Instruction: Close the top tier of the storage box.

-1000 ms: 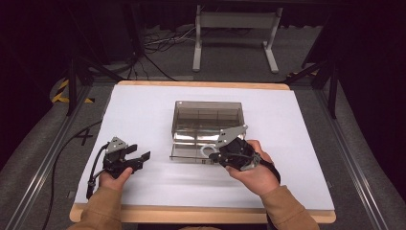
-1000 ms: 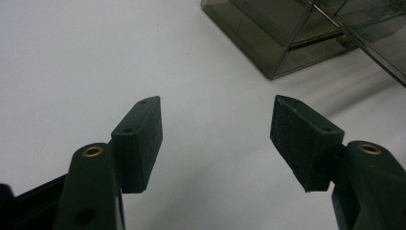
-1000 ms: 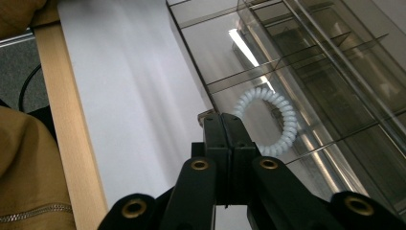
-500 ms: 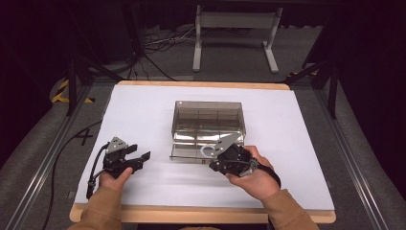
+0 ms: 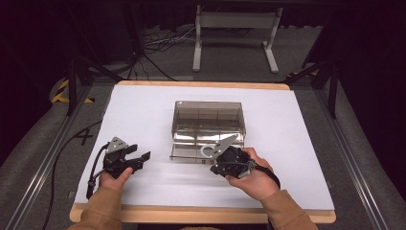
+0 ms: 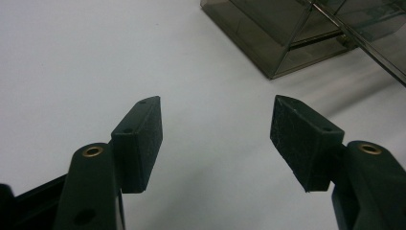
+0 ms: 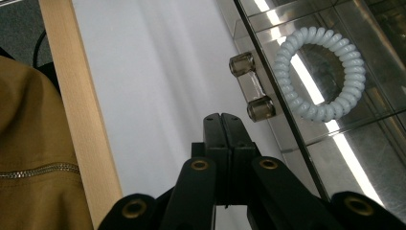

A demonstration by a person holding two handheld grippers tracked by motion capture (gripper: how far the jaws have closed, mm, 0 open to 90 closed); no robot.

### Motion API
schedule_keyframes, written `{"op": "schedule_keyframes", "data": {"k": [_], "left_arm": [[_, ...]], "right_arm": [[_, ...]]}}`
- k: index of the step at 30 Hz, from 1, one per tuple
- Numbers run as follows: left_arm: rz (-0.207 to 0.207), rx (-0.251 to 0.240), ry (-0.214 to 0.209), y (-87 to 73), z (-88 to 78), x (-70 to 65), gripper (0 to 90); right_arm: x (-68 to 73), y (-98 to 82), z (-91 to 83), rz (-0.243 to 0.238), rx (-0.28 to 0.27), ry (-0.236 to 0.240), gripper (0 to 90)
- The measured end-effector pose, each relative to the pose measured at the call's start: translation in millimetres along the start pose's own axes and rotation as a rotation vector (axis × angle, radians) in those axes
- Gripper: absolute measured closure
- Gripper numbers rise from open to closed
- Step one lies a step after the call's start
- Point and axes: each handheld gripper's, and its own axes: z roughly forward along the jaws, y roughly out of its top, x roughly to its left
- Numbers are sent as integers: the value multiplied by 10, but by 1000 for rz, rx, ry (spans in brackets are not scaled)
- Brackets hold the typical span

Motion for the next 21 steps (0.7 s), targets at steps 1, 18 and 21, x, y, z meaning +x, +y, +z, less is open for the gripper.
{"op": "schedule_keyframes", "data": {"k": [1, 18, 21], "left_arm": [[-1, 0, 0, 0, 0, -1, 363], [-1, -1, 0, 0, -2, -1, 363], [-2, -2, 1, 0, -2, -3, 363]], "right_arm": [[-8, -3, 8, -3, 1, -4, 900], [-64, -35, 81, 9, 22, -40, 900], [-67, -35, 88, 15, 24, -45, 900]]}}
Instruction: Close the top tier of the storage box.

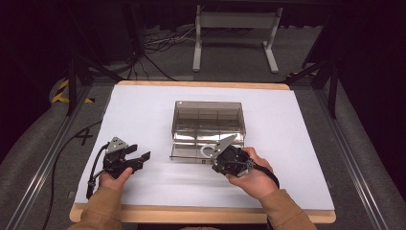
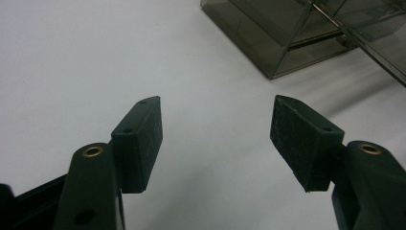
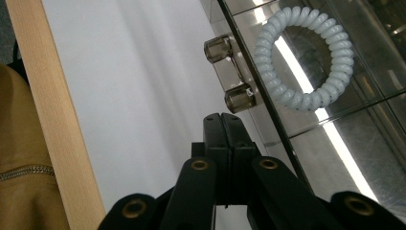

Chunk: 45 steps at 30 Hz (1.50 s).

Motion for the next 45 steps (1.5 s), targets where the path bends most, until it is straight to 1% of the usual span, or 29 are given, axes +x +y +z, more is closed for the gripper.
{"op": "schedule_keyframes", "data": {"k": [16, 20, 22, 30, 35, 42, 45], "left_arm": [[-1, 1, -1, 0, 0, 1, 363], [-1, 1, 0, 0, 1, 1, 364], [0, 1, -1, 0, 1, 2, 363], [0, 2, -1, 0, 2, 2, 364], [0, 2, -1, 0, 2, 1, 363], [0, 2, -1, 0, 2, 3, 364], [0, 2, -1, 0, 2, 3, 363]], "right_arm": [[-34, 0, 12, 17, -7, -18, 900], [-39, 3, -2, 26, -19, -28, 900], [-43, 5, -8, 26, -17, -35, 900], [-68, 7, -24, 45, -30, -55, 900], [-74, 18, -23, 61, -31, -59, 900], [-108, 45, -34, 79, -52, -79, 900], [-119, 54, -40, 84, -57, -81, 900]]}}
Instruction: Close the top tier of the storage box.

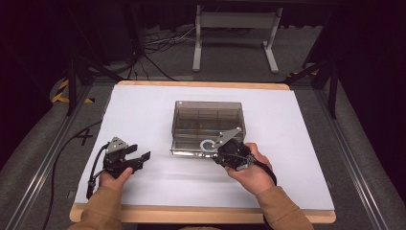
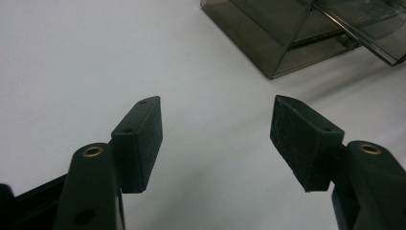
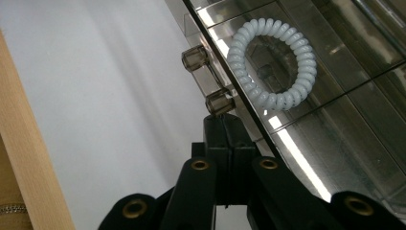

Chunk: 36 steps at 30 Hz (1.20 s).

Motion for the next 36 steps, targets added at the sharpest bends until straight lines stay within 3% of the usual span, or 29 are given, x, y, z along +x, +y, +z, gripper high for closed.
{"op": "schedule_keyframes", "data": {"k": [36], "left_arm": [[1, 2, -2, 0, 1, 0, 363]], "right_arm": [[-200, 0, 46, 77, -63, -58, 900]]}}
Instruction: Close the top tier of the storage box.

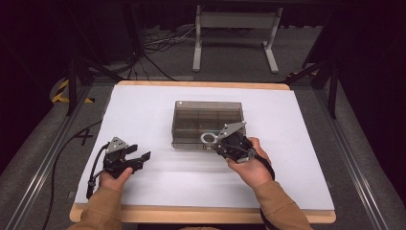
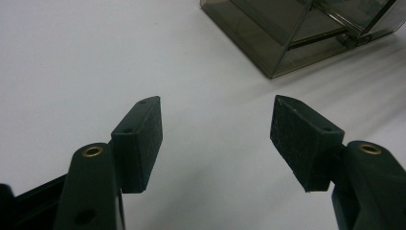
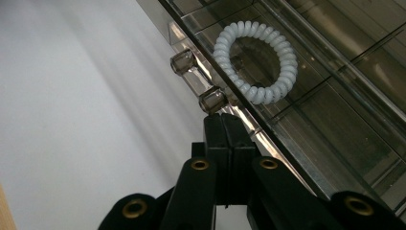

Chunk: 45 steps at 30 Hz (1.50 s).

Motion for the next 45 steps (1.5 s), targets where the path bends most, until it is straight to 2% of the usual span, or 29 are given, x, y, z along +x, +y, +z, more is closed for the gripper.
{"op": "schedule_keyframes", "data": {"k": [25, 45], "left_arm": [[-4, 0, -2, -1, 0, 2, 363], [-7, -2, -3, -3, 3, 5, 363]], "right_arm": [[-117, 25, 63, 51, -37, -35, 900], [-214, 65, 109, 89, -89, -79, 900]]}}
